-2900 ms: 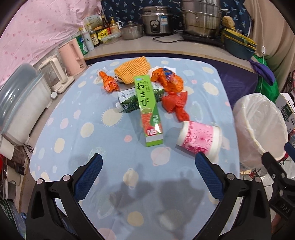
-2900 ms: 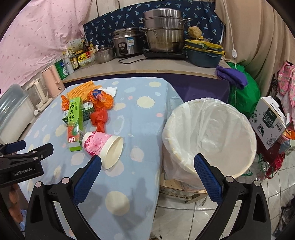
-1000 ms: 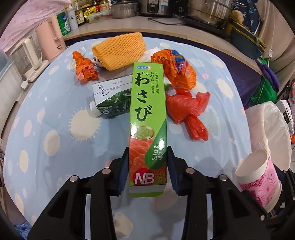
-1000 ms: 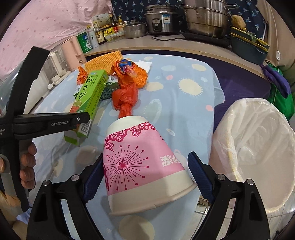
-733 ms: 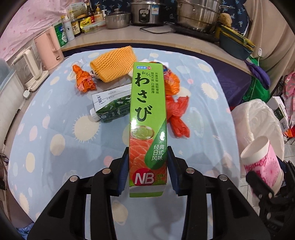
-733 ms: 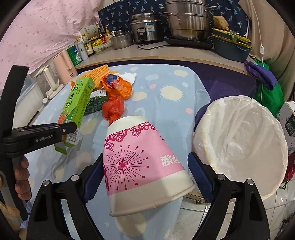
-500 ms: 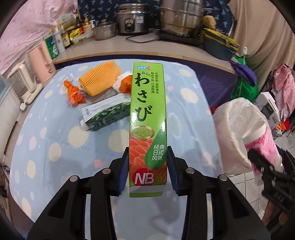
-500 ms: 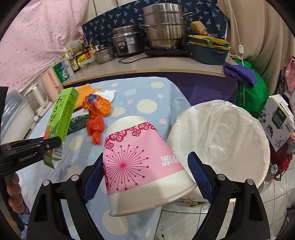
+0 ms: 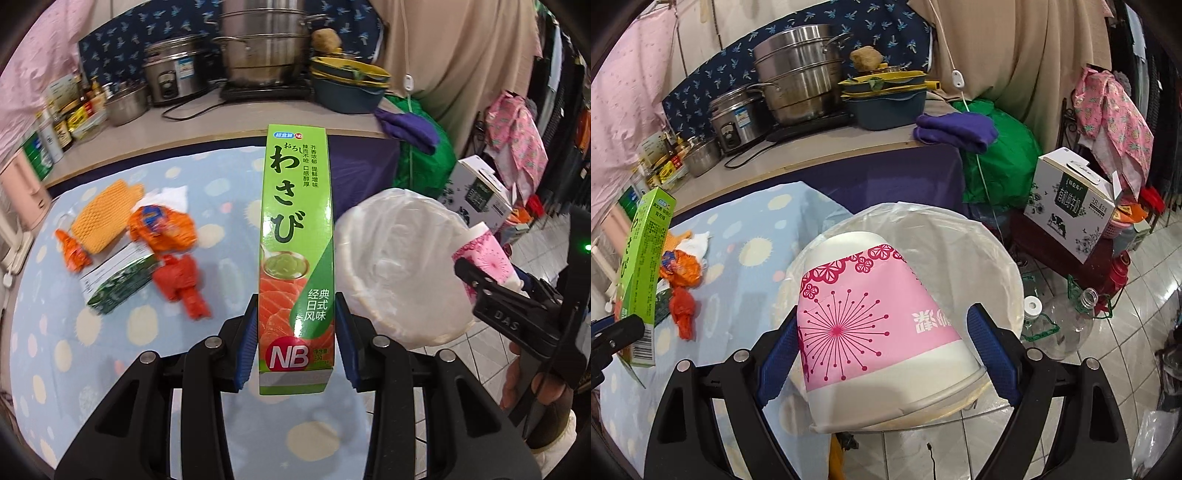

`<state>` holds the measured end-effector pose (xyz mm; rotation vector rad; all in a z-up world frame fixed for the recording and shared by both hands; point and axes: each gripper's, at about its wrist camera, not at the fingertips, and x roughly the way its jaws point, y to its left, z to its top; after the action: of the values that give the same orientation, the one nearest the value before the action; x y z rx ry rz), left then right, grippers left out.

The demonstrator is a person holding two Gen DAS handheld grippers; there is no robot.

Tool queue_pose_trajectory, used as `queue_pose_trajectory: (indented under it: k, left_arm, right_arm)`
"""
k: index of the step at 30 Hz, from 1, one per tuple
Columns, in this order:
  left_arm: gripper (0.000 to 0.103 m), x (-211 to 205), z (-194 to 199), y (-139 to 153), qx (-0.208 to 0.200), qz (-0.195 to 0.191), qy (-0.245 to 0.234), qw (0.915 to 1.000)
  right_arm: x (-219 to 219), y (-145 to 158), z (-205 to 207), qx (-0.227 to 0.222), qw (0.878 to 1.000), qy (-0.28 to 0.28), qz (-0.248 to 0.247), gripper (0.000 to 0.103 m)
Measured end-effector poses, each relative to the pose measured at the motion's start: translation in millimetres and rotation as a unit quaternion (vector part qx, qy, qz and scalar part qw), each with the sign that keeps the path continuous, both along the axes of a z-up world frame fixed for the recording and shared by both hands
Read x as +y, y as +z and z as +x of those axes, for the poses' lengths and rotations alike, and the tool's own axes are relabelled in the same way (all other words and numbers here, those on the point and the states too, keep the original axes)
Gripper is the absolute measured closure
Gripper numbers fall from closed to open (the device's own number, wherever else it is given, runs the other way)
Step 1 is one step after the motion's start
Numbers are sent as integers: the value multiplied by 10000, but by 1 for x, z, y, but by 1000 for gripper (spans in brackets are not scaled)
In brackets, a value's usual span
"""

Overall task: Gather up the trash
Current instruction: 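Carry the cup and wasabi box over the white bin and open both tools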

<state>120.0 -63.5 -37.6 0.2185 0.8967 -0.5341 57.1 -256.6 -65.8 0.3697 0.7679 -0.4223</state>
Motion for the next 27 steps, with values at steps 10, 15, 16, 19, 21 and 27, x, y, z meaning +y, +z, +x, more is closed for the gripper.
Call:
queue_pose_trajectory:
  k: [10, 15, 16, 19, 21, 27]
  left_arm:
    - [66, -72, 2, -15, -27, 93, -562, 9984]
    - [66, -95, 7, -27, 64, 139, -667, 9977]
    - [66, -99, 7, -29, 75, 147, -694, 9975]
    - [66, -110, 7, -33, 77, 160, -766, 9969]
    - [64, -115, 6, -35, 108, 139, -868, 9961]
    - [35, -118, 4, -33, -143, 149, -811, 9965]
  right_arm:
    - [-29, -20, 5, 178, 9994, -290, 30, 18]
    - [-39, -23, 2, 116, 9989, -451, 99, 18]
    - [-40, -23, 2, 103, 9988, -475, 103, 18]
    - [-44, -23, 2, 56, 9986, -515, 131, 18]
    - [-45, -22, 2, 33, 9985, -530, 134, 18]
    - [-46, -16, -2, -56, 9979, -629, 131, 16]
